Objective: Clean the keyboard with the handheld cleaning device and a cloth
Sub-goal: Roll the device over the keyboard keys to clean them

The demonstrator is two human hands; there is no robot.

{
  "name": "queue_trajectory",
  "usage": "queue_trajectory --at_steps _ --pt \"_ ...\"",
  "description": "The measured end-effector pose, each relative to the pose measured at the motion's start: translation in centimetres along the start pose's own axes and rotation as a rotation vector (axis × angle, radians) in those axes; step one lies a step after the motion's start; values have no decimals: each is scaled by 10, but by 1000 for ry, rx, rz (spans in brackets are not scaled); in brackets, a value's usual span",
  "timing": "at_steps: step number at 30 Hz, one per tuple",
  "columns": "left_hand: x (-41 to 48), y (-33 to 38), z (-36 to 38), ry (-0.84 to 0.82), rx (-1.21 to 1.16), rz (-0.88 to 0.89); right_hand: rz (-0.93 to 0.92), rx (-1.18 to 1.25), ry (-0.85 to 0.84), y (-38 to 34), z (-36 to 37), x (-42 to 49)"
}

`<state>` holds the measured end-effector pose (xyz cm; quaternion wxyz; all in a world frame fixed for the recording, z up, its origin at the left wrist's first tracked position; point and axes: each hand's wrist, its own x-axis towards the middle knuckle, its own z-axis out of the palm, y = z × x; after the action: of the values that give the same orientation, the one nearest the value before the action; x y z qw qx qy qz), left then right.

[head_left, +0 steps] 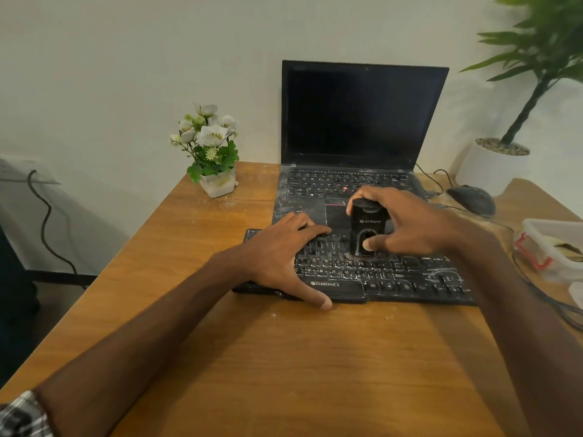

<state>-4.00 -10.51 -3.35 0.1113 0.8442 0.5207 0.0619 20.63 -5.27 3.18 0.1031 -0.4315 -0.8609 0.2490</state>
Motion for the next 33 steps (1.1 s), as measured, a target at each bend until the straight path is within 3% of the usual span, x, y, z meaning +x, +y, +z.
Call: queue_trajectory --at_steps 18,24,33 --pt "2 -2 3 6 -11 20 90 -110 21 32 -31 -21" --pt "1 -3 2 10 -15 17 -6 106 83 21 -25 -21" --pt "0 -4 2 8 -42 18 32 108 -3 32 -26 -20"
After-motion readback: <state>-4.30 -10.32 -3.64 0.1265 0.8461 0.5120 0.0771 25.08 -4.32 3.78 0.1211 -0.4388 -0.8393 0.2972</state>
